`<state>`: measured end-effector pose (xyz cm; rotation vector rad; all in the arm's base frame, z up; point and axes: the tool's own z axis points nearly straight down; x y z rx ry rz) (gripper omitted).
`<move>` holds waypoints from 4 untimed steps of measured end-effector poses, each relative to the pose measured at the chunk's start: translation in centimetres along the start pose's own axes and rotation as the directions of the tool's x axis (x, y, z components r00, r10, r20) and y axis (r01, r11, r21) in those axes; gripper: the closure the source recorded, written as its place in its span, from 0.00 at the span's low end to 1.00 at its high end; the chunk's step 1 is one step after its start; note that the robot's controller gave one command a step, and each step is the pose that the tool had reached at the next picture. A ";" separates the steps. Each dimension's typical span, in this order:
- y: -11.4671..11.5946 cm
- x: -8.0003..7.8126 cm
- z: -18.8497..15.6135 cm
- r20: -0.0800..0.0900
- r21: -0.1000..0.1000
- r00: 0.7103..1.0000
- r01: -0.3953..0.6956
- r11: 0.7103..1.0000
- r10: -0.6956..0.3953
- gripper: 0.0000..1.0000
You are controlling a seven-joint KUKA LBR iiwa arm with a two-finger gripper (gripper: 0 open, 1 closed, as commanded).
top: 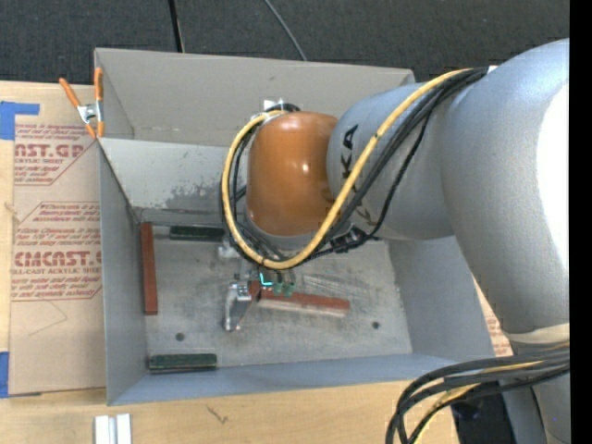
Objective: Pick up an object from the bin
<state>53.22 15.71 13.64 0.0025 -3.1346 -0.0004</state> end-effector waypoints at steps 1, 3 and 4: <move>0.0 -0.2 -0.4 0.007 -0.001 1.000 -0.001 1.000 0.001 0.00; -5.2 -1.2 6.0 0.018 -0.002 0.988 0.154 0.988 -0.154 1.00; -4.4 -3.4 -7.9 0.011 0.001 0.991 0.135 0.991 -0.135 1.00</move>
Offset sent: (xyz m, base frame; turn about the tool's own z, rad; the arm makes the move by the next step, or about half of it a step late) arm 0.0081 -0.0543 -0.0664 -0.1540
